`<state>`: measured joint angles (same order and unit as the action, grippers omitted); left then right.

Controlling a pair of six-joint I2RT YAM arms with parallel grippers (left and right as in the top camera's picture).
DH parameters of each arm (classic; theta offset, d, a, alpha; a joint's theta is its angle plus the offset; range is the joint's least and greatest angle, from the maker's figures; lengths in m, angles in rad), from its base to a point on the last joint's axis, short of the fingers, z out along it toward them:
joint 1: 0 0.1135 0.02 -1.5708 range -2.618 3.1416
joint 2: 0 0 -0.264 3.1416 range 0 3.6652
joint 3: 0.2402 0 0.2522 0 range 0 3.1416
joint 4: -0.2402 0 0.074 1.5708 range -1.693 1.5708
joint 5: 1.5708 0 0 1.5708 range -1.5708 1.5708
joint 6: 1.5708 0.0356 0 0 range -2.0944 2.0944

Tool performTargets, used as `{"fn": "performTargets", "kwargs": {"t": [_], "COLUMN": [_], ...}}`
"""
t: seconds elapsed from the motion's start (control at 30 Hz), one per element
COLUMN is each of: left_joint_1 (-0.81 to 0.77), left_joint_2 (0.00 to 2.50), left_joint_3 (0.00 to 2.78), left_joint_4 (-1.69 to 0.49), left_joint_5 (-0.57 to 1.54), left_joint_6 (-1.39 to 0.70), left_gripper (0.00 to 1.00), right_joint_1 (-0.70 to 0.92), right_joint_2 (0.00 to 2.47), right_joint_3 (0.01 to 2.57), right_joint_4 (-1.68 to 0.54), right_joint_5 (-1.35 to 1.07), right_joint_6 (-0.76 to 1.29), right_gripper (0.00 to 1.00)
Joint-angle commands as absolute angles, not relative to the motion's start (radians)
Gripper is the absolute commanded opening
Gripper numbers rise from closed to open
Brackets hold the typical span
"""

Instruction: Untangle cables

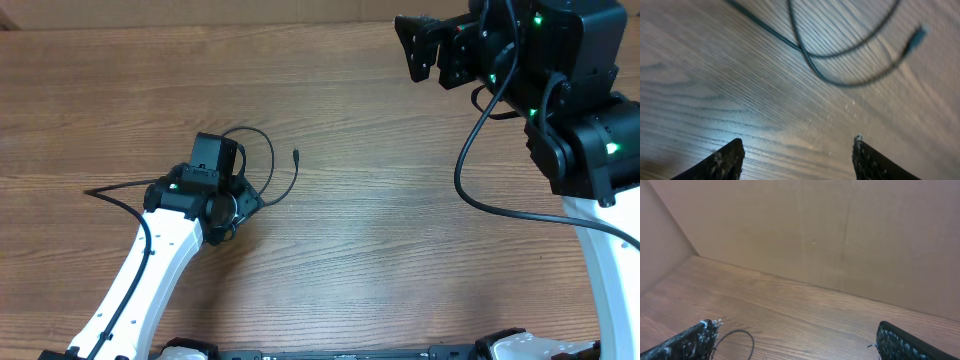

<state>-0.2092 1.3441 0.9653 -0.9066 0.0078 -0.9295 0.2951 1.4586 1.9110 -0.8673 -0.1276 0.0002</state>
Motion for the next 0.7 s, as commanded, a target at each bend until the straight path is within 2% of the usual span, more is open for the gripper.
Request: {"fn": "performTargets", "kwargs": {"t": [0.0, 0.2, 0.33, 0.5, 0.67], "left_joint_1": [-0.210, -0.210, -0.210, -0.209, -0.209], "left_joint_2": [1.376, 1.490, 1.604, 1.722, 1.753], "left_joint_3": [0.978, 0.978, 0.978, 0.978, 0.978], "left_joint_4": [-0.877, -0.767, -0.662, -0.582, -0.543], "left_joint_5": [-0.063, -0.038, 0.097, 0.165, 0.182], "left_joint_6": [-1.148, -1.296, -1.356, -1.446, -1.512], "left_gripper": [0.67, 0.62, 0.62, 0.50, 0.53], "right_joint_1": [0.291, 0.292, 0.292, 0.292, 0.292], "right_joint_2": [1.457, 1.457, 1.457, 1.457, 1.457], "right_joint_3": [1.918, 1.918, 1.918, 1.918, 1.918], "right_joint_4": [-0.865, -0.870, -0.870, -0.870, -0.871], "right_joint_5": [-0.173, -0.223, -0.234, -0.235, -0.241], "right_joint_6": [0.000, 0.000, 0.000, 0.000, 0.000], "right_gripper": [1.00, 1.00, 1.00, 1.00, 1.00]}}
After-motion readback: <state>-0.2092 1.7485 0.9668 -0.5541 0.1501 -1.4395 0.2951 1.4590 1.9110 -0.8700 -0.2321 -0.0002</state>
